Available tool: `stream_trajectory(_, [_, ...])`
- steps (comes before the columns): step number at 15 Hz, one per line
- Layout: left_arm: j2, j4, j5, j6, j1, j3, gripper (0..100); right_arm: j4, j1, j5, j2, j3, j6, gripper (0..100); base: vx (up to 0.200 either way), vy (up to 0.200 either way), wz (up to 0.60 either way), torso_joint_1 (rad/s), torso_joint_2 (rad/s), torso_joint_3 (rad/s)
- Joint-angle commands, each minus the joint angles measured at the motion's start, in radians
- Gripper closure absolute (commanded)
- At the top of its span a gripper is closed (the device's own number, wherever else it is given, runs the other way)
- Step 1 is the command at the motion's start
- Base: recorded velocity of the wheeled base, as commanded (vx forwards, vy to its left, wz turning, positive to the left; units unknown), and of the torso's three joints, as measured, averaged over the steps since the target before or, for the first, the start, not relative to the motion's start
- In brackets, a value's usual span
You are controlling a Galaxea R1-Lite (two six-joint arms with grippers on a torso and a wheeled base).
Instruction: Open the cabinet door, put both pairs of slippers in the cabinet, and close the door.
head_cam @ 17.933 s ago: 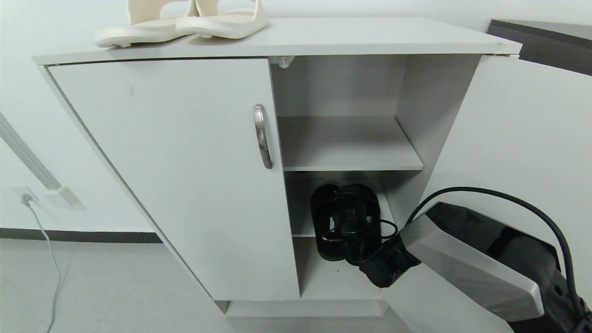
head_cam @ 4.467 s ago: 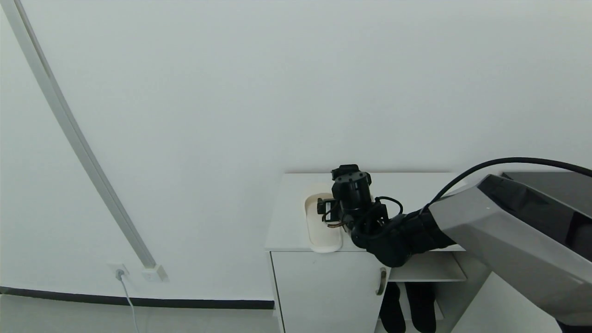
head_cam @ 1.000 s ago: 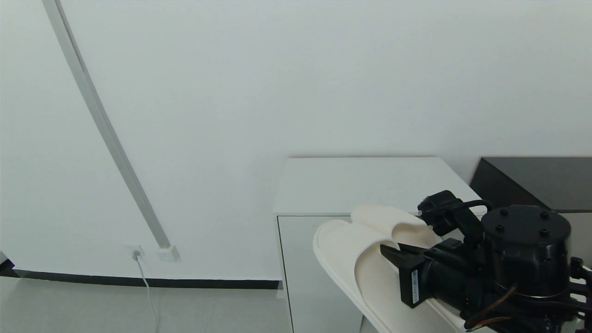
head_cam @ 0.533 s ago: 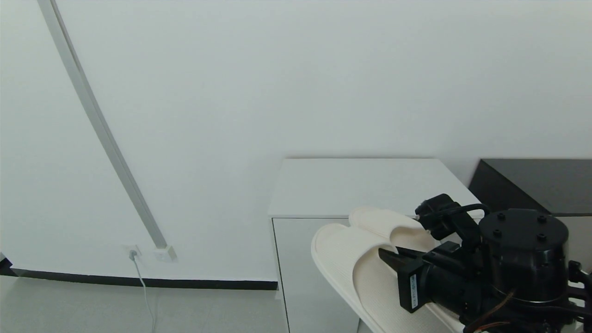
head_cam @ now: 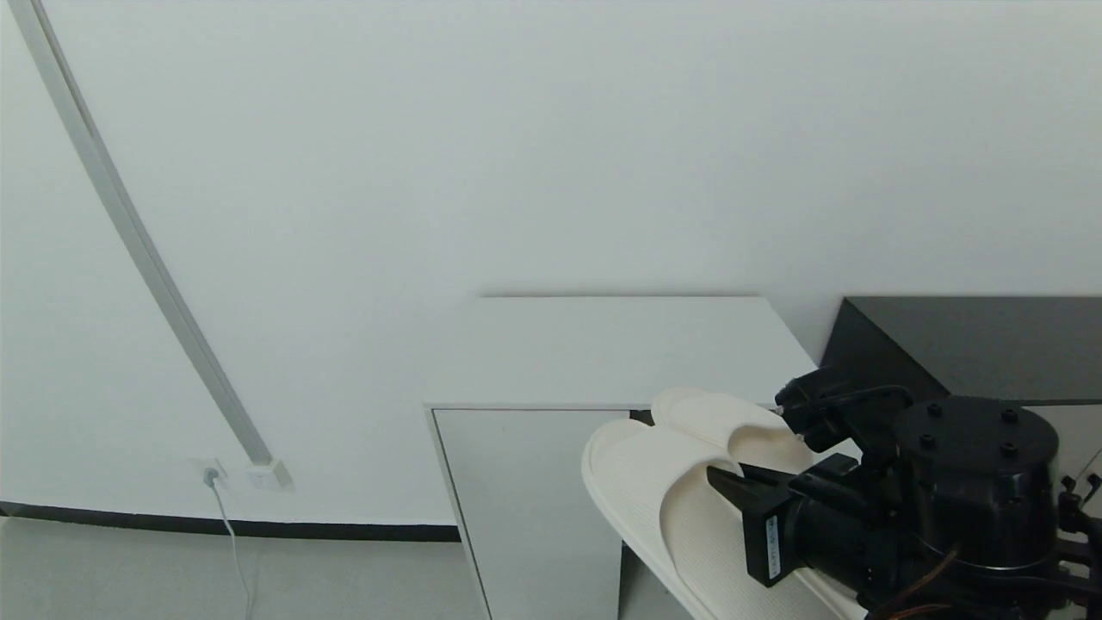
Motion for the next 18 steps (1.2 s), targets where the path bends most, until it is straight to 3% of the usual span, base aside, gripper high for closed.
stream_trajectory(1, [0.001,0.001,0.0,0.0,0.002,0.0,100,-0.006,-0.001,-0.005,0.019,0.009,-0.001,100,0.0,-0.2,0.0,0.002,0.0,0.002])
stream_trajectory(5, [0.001,0.001,0.0,0.0,0.0,0.0,100,-0.023,0.001,-0.002,0.034,0.014,-0.004,100,0.0,-0.2,0.0,0.001,0.0,0.004])
stream_trajectory(18, [0.001,-0.001,0.0,0.0,0.002,0.0,100,-0.031,0.015,-0.004,0.034,0.02,-0.006,100,0.0,0.0,0.0,0.0,0.0,0.0])
